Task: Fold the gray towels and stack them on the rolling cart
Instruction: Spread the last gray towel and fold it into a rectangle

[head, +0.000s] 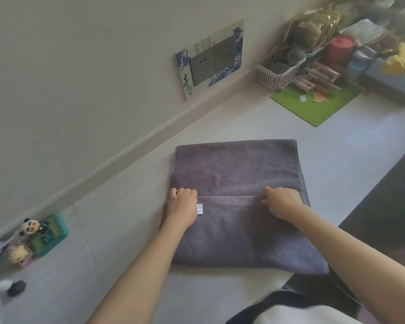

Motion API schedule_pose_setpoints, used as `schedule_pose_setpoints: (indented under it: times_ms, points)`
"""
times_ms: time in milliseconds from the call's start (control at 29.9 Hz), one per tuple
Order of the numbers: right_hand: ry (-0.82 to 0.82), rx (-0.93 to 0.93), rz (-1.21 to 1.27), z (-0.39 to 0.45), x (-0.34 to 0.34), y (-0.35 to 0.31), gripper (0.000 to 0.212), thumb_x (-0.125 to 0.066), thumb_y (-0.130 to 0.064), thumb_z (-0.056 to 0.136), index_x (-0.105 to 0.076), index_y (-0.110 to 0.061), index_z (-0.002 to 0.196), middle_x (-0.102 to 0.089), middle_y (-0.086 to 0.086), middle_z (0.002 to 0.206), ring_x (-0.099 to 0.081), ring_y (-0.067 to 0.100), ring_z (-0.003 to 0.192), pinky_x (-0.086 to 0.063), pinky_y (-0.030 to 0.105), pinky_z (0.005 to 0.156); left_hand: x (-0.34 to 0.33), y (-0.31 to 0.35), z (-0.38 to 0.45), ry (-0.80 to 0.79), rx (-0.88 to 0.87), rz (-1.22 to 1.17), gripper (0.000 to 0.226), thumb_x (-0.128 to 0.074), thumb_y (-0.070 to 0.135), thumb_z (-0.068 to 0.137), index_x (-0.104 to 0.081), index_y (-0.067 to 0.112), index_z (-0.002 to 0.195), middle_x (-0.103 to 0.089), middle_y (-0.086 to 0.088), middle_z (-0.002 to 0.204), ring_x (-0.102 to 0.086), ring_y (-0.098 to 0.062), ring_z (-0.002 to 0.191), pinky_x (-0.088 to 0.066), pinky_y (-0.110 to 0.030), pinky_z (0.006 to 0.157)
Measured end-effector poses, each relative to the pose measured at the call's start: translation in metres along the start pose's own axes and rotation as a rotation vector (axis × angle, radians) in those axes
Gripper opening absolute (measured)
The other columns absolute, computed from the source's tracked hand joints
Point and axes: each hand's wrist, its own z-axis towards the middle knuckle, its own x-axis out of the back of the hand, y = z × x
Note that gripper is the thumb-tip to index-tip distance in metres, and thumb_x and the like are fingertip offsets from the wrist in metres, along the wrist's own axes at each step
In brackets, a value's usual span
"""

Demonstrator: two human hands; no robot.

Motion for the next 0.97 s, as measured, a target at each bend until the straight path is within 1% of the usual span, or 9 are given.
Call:
schedule_pose_setpoints:
  times_ms: [100,201,301,401,535,635,702,769,970]
  points:
    - [0.013,0.006,-0.008,-0.002,-0.005,0.003,0.035,-0.039,-0.038,0.099,-0.043,-0.016,0.125,-0.055,0.006,0.124,-0.049,0.026,0.116,-0.041,0.035,0.080,-0.010,0.005,-0.010,0.076,0.068,-0.040,0.020,-0.037,0.018,0.096,-0.051,0.017,0.111,-0.054,-0.002,0.114,-0.047,-0.024,0.110,-0.023,-0.036,0.098]
    - [-0.005,0.023,-0.002,-0.002,-0.005,0.010,0.039,-0.045,-0.038,0.096,-0.044,-0.017,0.130,-0.045,0.005,0.131,-0.038,0.025,0.126,-0.043,0.039,0.090,-0.014,0.006,-0.015,0.161,0.114,-0.091,0.013,-0.057,0.008,0.081,-0.059,0.013,0.092,-0.060,-0.006,0.091,-0.058,-0.029,0.092,-0.030,-0.040,0.097]
    - [0.044,0.029,0.020,-0.002,-0.003,0.015,0.032,-0.043,-0.034,0.098,-0.047,-0.017,0.124,-0.051,0.004,0.126,-0.045,0.024,0.121,-0.044,0.037,0.086,-0.018,0.008,-0.017,0.232,0.139,-0.060,0.024,-0.074,0.004,0.057,-0.060,0.014,0.074,-0.059,-0.004,0.072,-0.060,-0.026,0.072,-0.050,-0.041,0.087]
    - [0.079,0.014,-0.038,-0.004,-0.003,0.015,0.026,-0.039,-0.028,0.099,-0.047,-0.017,0.122,-0.056,0.004,0.122,-0.051,0.024,0.116,-0.040,0.035,0.088,-0.023,0.011,-0.018,0.251,0.154,-0.049,0.027,-0.078,0.007,0.054,-0.060,0.015,0.073,-0.058,-0.003,0.071,-0.059,-0.025,0.070,-0.051,-0.042,0.085]
    - [0.169,-0.113,-0.240,-0.016,-0.010,0.003,0.041,-0.048,-0.016,0.087,-0.039,-0.018,0.128,-0.047,0.007,0.130,-0.040,0.029,0.124,-0.021,0.045,0.110,-0.029,0.014,-0.022,0.321,0.221,-0.189,0.026,-0.077,0.016,0.069,-0.066,0.010,0.092,-0.063,-0.011,0.097,-0.060,-0.030,0.090,-0.047,-0.047,0.091]
    - [0.314,0.009,-0.150,-0.028,-0.032,-0.014,0.057,-0.044,-0.013,0.084,-0.033,-0.017,0.140,-0.033,0.011,0.145,-0.023,0.031,0.138,-0.004,0.048,0.116,-0.029,0.033,-0.033,0.465,0.165,-0.335,0.040,-0.048,0.025,0.086,-0.062,0.008,0.119,-0.054,-0.021,0.127,-0.046,-0.034,0.117,-0.035,-0.053,0.103]
    - [0.395,0.111,0.002,-0.035,-0.051,-0.028,0.054,-0.036,-0.022,0.083,-0.046,-0.017,0.136,-0.042,0.012,0.144,-0.031,0.031,0.138,-0.007,0.044,0.115,-0.030,0.055,-0.046,0.415,0.121,-0.361,0.048,-0.041,0.032,0.088,-0.058,0.010,0.127,-0.047,-0.024,0.137,-0.039,-0.039,0.127,-0.023,-0.054,0.109]
    - [0.324,0.144,0.123,-0.041,-0.071,-0.036,0.053,-0.032,-0.038,0.088,-0.052,-0.019,0.133,-0.049,0.010,0.140,-0.041,0.030,0.133,-0.011,0.042,0.112,-0.037,0.075,-0.060,0.299,0.127,-0.340,0.056,-0.039,0.042,0.086,-0.054,0.014,0.133,-0.042,-0.025,0.142,-0.035,-0.044,0.131,-0.015,-0.057,0.108]
    - [0.333,0.040,0.137,-0.057,-0.110,-0.014,0.062,-0.009,-0.061,0.093,-0.030,-0.033,0.144,-0.031,0.004,0.152,-0.024,0.029,0.141,-0.013,0.049,0.113,-0.063,0.074,-0.076,0.174,0.034,-0.261,0.064,-0.037,0.050,0.086,-0.034,0.023,0.144,-0.035,-0.013,0.150,-0.025,-0.035,0.138,-0.012,-0.058,0.110]
